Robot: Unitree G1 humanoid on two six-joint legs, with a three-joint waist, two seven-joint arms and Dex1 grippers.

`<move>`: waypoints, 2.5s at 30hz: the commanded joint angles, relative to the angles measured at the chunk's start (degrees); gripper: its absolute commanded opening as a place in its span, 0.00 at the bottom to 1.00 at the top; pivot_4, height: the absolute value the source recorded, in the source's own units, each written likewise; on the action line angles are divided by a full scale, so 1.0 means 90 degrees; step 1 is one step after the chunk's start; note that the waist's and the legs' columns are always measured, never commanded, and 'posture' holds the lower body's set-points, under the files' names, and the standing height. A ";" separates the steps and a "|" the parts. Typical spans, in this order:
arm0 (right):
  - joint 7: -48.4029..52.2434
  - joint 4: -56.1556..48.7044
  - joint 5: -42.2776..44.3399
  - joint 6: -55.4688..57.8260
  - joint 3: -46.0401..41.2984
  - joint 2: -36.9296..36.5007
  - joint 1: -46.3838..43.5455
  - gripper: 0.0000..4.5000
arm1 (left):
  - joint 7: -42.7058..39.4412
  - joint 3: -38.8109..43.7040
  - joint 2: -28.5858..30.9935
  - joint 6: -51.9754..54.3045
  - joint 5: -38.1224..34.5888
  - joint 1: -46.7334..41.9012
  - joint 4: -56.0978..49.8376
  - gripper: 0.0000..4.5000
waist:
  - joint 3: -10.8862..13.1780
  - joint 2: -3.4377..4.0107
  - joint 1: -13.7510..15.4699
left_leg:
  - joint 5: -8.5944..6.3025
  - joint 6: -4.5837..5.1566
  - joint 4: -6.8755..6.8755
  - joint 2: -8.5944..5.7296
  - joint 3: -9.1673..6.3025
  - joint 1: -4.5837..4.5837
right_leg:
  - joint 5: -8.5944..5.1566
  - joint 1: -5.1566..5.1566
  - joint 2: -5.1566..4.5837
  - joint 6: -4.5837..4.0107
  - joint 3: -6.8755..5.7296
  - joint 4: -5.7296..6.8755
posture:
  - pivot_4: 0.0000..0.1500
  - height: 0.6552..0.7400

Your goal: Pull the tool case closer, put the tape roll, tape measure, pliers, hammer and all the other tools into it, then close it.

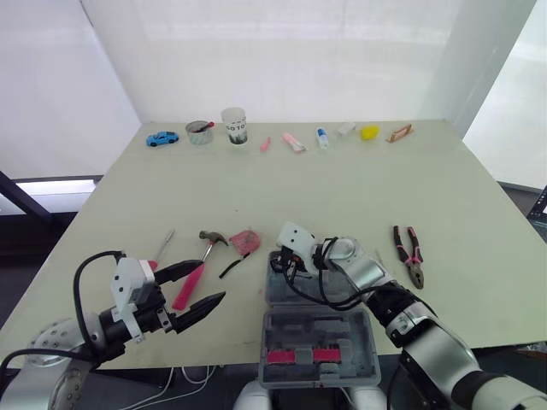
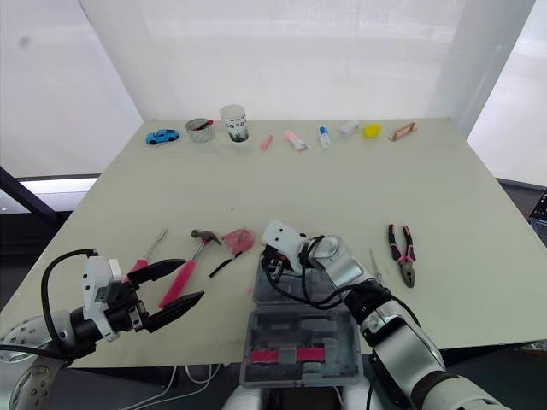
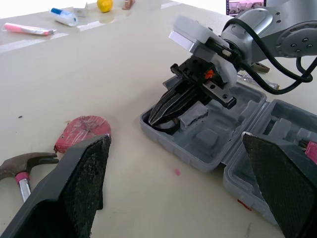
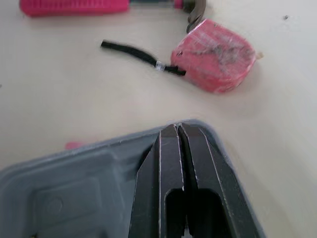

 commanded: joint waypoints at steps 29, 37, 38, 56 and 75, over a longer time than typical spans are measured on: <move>0.0137 0.0081 0.0212 -0.0395 -0.0199 -0.0108 0.0220 0.41 | -0.0082 0.0058 0.0080 -0.0103 -0.0018 -0.0140 0.0074 1.00 | 0.0000 0.0000 0.0000 | 0.0000 0.0000 0.0000 -0.0001 -0.0027 -0.0001 | 0.0000 0.0001 0.0001 0.0000 -0.0002 0.0000 | 1.00 1.00; 0.0140 0.0246 0.0199 -0.0424 -0.0204 -0.0103 0.0262 0.41 | -0.0126 0.0073 0.0087 -0.0113 0.0003 -0.0162 0.0110 1.00 | 0.0000 0.0000 0.0001 | 0.0000 0.0000 0.0000 -0.0001 -0.0027 -0.0001 | 0.0000 0.0001 0.0001 0.0000 -0.0002 0.0001 | 1.00 1.00; 0.0126 0.0269 0.0204 -0.0422 -0.0216 -0.0100 0.0263 0.41 | -0.0128 0.0074 0.0087 -0.0113 0.0002 -0.0164 0.0111 1.00 | 0.0000 0.0000 0.0001 | 0.0000 0.0000 0.0000 -0.0001 -0.0027 -0.0001 | 0.0000 0.0001 0.0001 0.0000 -0.0002 0.0001 | 1.00 1.00; 0.0055 0.0474 0.0022 -0.0321 -0.0116 -0.0111 0.0522 0.41 | -0.0162 0.0006 0.0040 -0.0152 0.0045 -0.0266 0.0204 1.00 | -0.0018 -0.0018 -0.0001 | 0.0000 0.0000 0.0000 -0.0002 -0.0027 0.0006 | 0.0000 0.0006 0.0001 0.0000 -0.0001 0.0002 | 1.00 1.00; 0.0278 -0.3636 0.1869 0.0411 -0.1504 -0.0890 0.1843 0.41 | -0.0007 0.0425 -0.0550 -0.0547 -0.0161 -0.0125 0.0806 1.00 | -0.0016 -0.0021 0.0051 | 0.0000 0.0000 0.0001 -0.0003 -0.0032 -0.0001 | 0.0000 0.0005 0.0000 0.0000 -0.0004 -0.0001 | 1.00 1.00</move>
